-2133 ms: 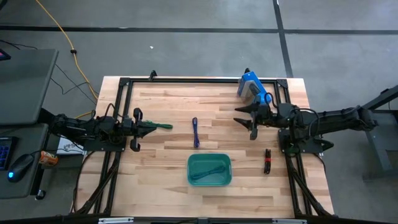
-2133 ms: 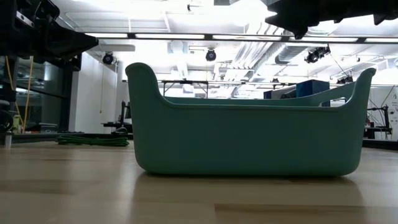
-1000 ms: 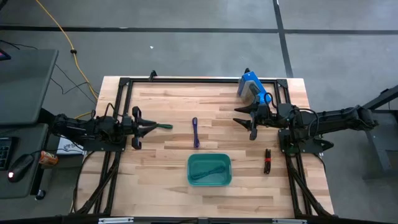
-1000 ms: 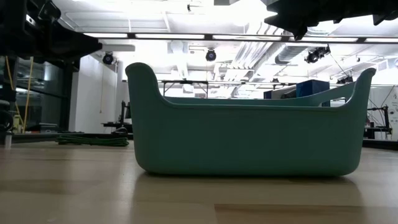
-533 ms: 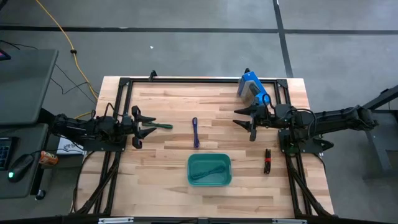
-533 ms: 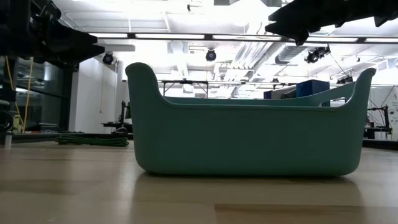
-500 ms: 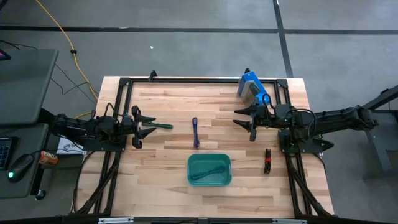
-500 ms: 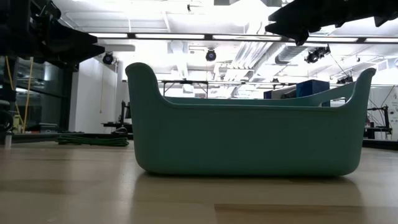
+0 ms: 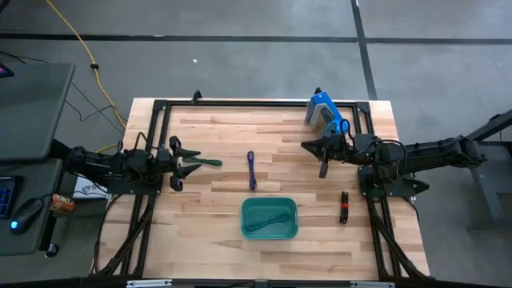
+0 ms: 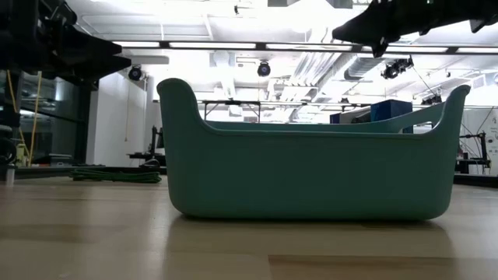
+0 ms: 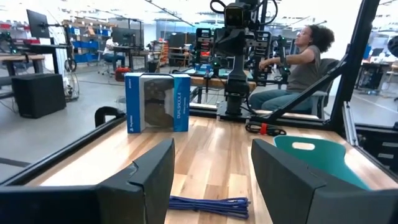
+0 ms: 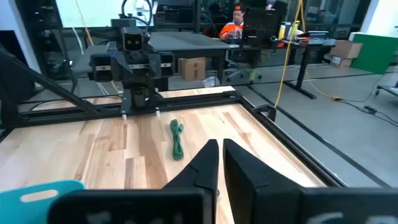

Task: Pick and place USB-C Cables
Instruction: Put the black green charger cable into the green bin

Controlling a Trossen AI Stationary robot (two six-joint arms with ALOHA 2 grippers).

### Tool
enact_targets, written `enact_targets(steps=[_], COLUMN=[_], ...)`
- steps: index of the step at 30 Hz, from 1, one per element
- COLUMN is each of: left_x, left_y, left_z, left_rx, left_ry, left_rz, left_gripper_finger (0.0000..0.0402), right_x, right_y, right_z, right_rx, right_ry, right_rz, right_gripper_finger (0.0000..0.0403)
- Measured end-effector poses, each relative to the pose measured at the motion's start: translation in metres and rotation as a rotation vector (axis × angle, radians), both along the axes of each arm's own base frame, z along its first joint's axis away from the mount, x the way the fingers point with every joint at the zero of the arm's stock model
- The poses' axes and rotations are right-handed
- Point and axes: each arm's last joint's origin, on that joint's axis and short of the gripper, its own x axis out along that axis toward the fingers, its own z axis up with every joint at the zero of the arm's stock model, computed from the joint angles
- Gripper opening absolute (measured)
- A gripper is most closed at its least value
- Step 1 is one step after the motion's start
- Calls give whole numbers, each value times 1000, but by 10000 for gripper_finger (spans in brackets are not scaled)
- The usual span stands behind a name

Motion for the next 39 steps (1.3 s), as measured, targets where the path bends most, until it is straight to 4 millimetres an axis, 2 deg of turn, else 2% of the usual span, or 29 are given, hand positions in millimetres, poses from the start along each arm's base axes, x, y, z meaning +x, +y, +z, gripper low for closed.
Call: enact_targets(steps=[4,18,21,28,34,37,39], left_x=[0,0,-1,0,12,20,24], left_y=[0,0,2,6,8,11,14], left_z=[0,1,5,10,26,46,66], left_rx=[-2,21,-42,-76,-71,-10,28], left_ry=[-1,-7,-60,21,121,171,181], left_rz=[0,6,64,235,338,425,490], left_gripper_finger=[195,195,195,196,196,196,196], right_x=[0,0,0,0,0,0,0], right_y=[0,0,0,0,0,0,0], right_z=[0,0,0,0,0,0,0], right_rx=[-3,-2,-2,-1,-2,-1,-1], right_ry=[1,2,1,1,0,0,1], right_rz=[-2,-2,-2,-2,-2,-2,-2], right_gripper_finger=[3,0,0,0,0,0,0])
